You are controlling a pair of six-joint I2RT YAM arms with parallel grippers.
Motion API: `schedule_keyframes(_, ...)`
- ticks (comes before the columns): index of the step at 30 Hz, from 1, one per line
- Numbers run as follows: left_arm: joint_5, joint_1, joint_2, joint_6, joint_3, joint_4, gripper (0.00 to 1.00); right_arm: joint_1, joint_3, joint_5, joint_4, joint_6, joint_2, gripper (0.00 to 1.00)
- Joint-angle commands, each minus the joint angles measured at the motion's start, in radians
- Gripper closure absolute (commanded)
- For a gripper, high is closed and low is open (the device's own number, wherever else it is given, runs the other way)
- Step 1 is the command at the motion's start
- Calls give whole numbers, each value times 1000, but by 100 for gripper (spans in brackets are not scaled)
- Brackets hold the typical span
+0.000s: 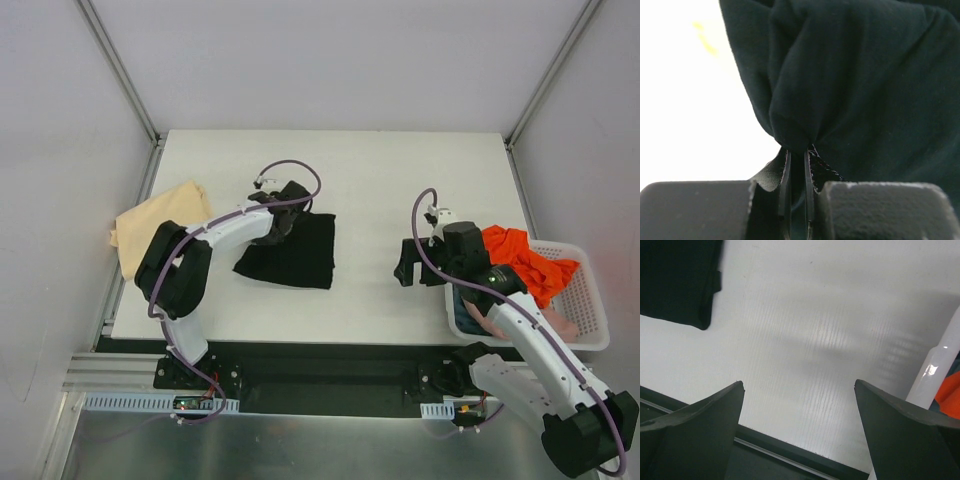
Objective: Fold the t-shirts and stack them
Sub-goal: Put the neatly folded tshirt into the corner of the board with the left arm
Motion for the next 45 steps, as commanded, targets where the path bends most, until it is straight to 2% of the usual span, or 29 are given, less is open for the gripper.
schedule_keyframes(1, -255, 84, -58, 104, 80, -94, 100, 2, -9, 76, 17, 15, -48, 4)
schedule_keyframes(8, -376, 202, -37, 241, 186, -105, 100, 2, -13, 76, 15, 17, -46, 4)
schedule_keyframes(13, -409, 293, -2, 370, 316, -100, 100, 0, -12, 108, 14, 17, -40, 4)
schedule_keyframes(17, -364, 373, 11, 459, 382, -77, 100, 0, -12, 128, 9, 15, -42, 4)
schedule_keyframes(20, -306, 402, 5, 593, 407, -25, 100, 0, -12, 129, 8, 15, -39, 4)
schedule_keyframes(23, -287, 407, -11, 709, 407, 18, 100, 0, -12, 132, 9, 15, -37, 4)
schedule_keyframes(26, -274, 410, -28, 758, 413, 22, 100, 0, -13, 131, 9, 15, -32, 4)
schedule_keyframes(33, -274, 419, -66, 795, 462, 21, 100, 0, -9, 117, 9, 15, -3, 4)
schedule_keyframes(38, -234, 443, -89, 751, 500, 21, 100, 2, -9, 125, 9, 15, -9, 4)
schedule_keyframes(45, -168, 503, -94, 712, 438, 19, 100, 0, -7, 128, 6, 17, 0, 4)
